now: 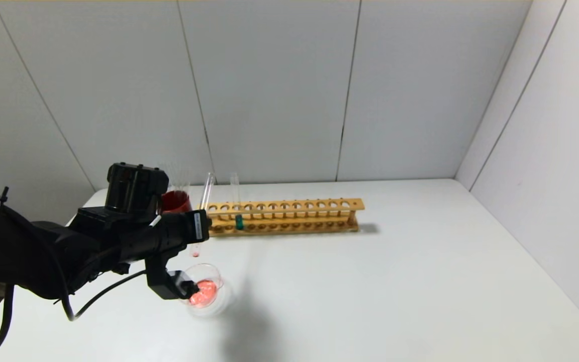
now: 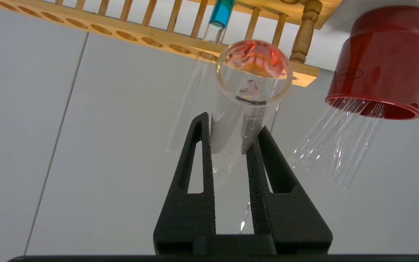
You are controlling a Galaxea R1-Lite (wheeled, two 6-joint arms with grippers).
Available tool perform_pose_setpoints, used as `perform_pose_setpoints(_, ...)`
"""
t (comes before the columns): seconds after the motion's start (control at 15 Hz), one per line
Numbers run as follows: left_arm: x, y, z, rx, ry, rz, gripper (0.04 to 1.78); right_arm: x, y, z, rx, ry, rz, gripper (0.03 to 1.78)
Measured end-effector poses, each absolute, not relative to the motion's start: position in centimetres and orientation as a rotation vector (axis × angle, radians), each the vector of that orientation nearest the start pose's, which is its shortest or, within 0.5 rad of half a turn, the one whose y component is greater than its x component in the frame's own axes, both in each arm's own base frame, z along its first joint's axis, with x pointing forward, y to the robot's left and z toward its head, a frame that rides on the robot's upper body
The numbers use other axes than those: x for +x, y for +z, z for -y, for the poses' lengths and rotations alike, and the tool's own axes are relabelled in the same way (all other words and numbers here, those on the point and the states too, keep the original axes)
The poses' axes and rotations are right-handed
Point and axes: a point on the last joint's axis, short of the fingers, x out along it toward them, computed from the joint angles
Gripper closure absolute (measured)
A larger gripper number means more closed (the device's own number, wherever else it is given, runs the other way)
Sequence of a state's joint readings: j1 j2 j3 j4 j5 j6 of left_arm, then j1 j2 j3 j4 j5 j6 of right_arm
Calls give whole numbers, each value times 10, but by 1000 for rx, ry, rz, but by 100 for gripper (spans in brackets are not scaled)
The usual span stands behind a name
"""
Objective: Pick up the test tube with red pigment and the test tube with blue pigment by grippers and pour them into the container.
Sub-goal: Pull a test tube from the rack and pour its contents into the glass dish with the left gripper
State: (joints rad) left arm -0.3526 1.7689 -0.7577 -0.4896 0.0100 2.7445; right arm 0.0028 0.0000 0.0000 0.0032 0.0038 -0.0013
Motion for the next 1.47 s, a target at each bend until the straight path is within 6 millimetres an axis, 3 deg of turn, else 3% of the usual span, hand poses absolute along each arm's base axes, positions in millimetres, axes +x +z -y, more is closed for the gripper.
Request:
perform_pose_setpoints(0.8,278,150,112,-3285,861,-334,151,-23,75,0,-1,7,-3,6)
perform_pose_setpoints(1.13,277,153,106,-3299,836,-273,150,-23,75,0,-1,7,-3,6)
perform_pose_setpoints(1.47,275,162,92,-3613,883,-52,151,-23,75,0,-1,7,-3,6)
